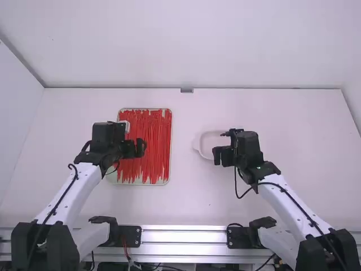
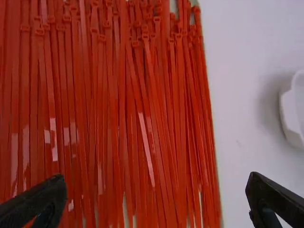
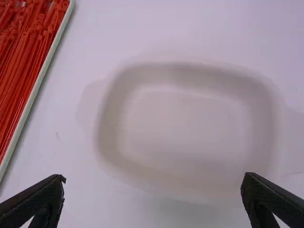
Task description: Fasten the cable tie
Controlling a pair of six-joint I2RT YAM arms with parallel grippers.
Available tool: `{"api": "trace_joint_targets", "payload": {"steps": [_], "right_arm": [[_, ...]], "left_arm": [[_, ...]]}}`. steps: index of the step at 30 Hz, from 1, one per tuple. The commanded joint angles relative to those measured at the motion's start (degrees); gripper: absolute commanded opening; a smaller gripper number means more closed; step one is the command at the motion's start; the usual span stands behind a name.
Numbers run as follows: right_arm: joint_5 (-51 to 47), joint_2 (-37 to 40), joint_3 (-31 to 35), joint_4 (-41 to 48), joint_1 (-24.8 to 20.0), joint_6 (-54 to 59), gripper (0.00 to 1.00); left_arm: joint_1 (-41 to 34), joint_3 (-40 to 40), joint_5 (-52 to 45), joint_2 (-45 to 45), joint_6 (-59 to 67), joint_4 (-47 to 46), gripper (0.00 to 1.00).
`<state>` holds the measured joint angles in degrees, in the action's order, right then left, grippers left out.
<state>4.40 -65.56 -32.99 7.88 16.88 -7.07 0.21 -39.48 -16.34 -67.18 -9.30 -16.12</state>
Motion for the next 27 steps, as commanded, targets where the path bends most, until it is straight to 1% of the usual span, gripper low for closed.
{"api": "trace_joint_targets", "payload": {"steps": [1,5,8,10,11,14,15,18,19,20,22,27], "right_arm": [[0.3,-0.4,-2.0,0.0,-0.6,-0.2,1.0],[0.2,-0.4,-2.0,-0.1,-0.7,-0.2,1.0],[0.2,-0.4,-2.0,-0.1,0.1,0.0,1.0],[-0.4,-0.4,-2.0,-0.1,0.5,0.0,1.0],[-0.4,-0.4,-2.0,-0.1,0.5,0.0,0.99],[-0.5,-0.4,-2.0,0.0,0.5,0.0,1.0],[-0.5,-0.4,-2.0,0.0,0.5,0.0,1.0],[-0.4,-0.4,-2.0,0.0,0.3,0.0,0.99],[-0.4,-0.4,-2.0,0.0,0.3,0.0,1.0],[-0.4,-0.4,-2.0,0.0,0.3,0.0,1.0],[-0.4,-0.4,-2.0,-0.1,0.3,0.0,1.0],[-0.5,-0.4,-2.0,0.1,0.4,0.0,1.0]], "left_arm": [[-0.2,-1.5,-0.6,-0.4,-0.4,0.9,0.99],[-0.2,-4.2,-0.6,-0.7,0.0,-1.1,0.99],[-0.2,-8.7,-0.7,-2.5,1.3,-4.2,0.99],[-0.3,-13.1,-0.6,-5.3,2.3,-7.2,0.99],[-0.3,-13.4,-0.6,-5.6,2.3,-7.4,0.99],[-0.3,-19.3,-0.7,-11.6,2.7,-10.2,0.99],[-0.3,-19.6,-0.7,-11.9,2.8,-10.3,0.99],[-0.3,-25.0,-0.8,-19.5,3.1,-11.6,0.99],[-0.3,-25.2,-0.8,-19.9,3.1,-11.6,0.99],[-0.4,-27.0,-0.8,-22.7,3.1,-11.7,0.99],[-1.5,-30.6,-0.8,-28.3,3.5,-12.2,0.99],[-3.7,-36.7,0.5,-36.3,4.8,-13.9,0.99]]}}
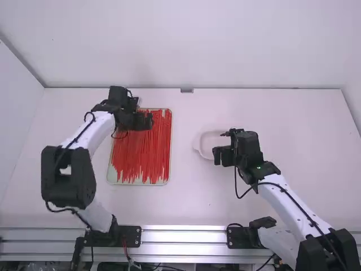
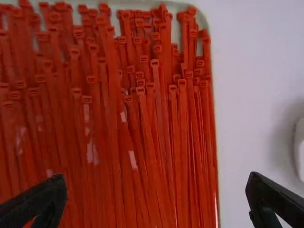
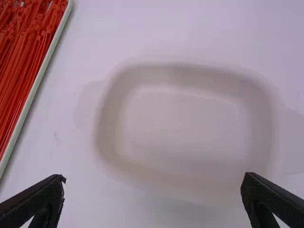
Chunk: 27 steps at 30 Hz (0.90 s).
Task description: Fasten the cable tie
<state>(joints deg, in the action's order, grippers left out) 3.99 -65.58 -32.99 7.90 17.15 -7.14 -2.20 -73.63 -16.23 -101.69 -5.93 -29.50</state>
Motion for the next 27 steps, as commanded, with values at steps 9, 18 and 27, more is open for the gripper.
{"api": "trace_joint_targets", "payload": {"steps": [9,18,27], "right_arm": [[-0.2,-0.4,-2.0,0.1,0.0,0.1,1.0],[0.3,-0.4,-2.0,0.1,-1.1,0.0,1.0],[0.2,-0.4,-2.0,0.3,-0.5,0.0,1.0]], "left_arm": [[-5.0,-9.5,9.1,-8.8,0.6,-0.5,0.99],[-4.8,-9.2,12.7,-8.9,-0.7,1.9,0.99],[-5.3,-9.0,9.2,-8.9,-0.7,0.6,0.99]]}}
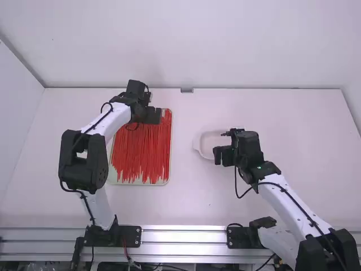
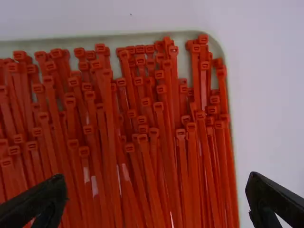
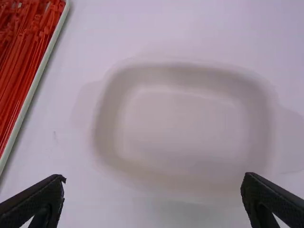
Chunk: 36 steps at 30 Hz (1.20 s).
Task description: Fasten the cable tie
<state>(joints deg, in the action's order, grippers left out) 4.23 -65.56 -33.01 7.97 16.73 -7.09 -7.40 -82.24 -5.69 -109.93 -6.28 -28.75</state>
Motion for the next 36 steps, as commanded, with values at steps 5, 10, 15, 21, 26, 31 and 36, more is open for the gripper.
{"api": "trace_joint_targets", "payload": {"steps": [5,10,15,21,26,31,36], "right_arm": [[0.0,-0.4,-1.9,0.2,-0.7,-0.2,0.99],[0.0,-0.4,-1.9,-0.2,-0.1,-0.2,1.0],[0.0,-0.4,-1.9,-0.2,0.0,0.0,1.0],[1.0,-0.4,-1.9,-0.2,-0.3,0.0,0.99],[2.0,-0.4,-1.9,-0.4,0.5,0.0,0.99],[2.5,-0.4,-1.9,-1.6,1.6,0.0,1.0],[5.3,-0.4,-1.9,-3.3,3.9,0.0,0.99]], "left_arm": [[-0.1,-0.1,-0.7,-0.7,-2.5,-0.9,0.99],[-0.1,0.3,3.5,-0.7,-4.9,-1.4,0.99],[-0.1,1.4,3.6,-0.7,-4.9,-0.4,0.99],[-0.1,2.6,3.7,-0.7,-6.1,1.0,0.99],[-0.1,5.2,3.6,-0.7,-6.1,4.2,0.99],[-0.1,6.4,3.6,-0.7,-6.3,5.3,0.99],[-0.1,7.5,1.7,-1.4,-6.8,8.7,1.0]]}}
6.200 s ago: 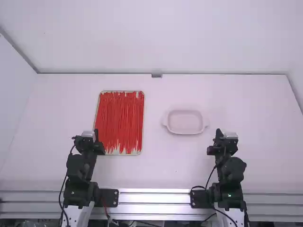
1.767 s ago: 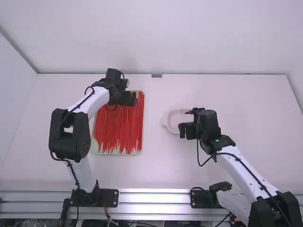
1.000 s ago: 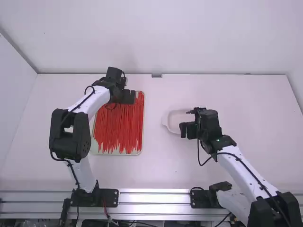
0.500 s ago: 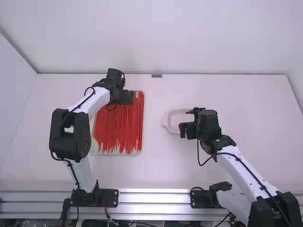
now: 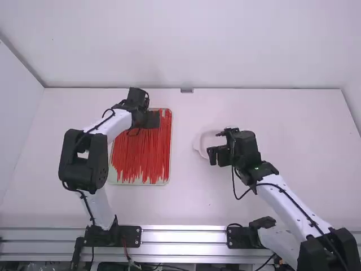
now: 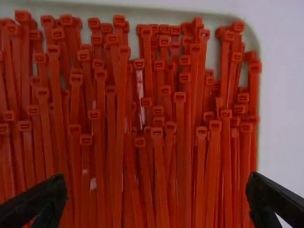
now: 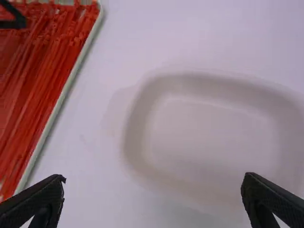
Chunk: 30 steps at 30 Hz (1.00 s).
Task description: Fasten the cable tie
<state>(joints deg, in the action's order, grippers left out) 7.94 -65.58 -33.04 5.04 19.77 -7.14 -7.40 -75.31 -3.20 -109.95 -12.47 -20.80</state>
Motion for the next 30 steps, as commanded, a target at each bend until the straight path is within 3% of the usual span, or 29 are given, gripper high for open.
{"api": "trace_joint_targets", "payload": {"steps": [1,14,23,30], "right_arm": [[1.7,-0.4,-1.9,-0.4,1.0,0.1,1.0],[7.2,-0.4,-1.9,-4.0,3.5,0.1,1.0],[7.5,-0.4,-1.9,-3.9,3.5,-0.1,1.0],[7.5,-0.4,-1.9,-3.7,3.5,-0.1,1.0]], "left_arm": [[-0.1,0.6,-0.8,-1.5,-1.0,0.9,1.0],[-0.1,0.6,-0.7,-5.1,-2.5,4.1,0.96],[-0.1,0.7,-0.4,-5.1,-3.2,4.7,0.7],[-0.1,0.7,-0.1,-5.2,-3.2,6.1,0.64]]}}
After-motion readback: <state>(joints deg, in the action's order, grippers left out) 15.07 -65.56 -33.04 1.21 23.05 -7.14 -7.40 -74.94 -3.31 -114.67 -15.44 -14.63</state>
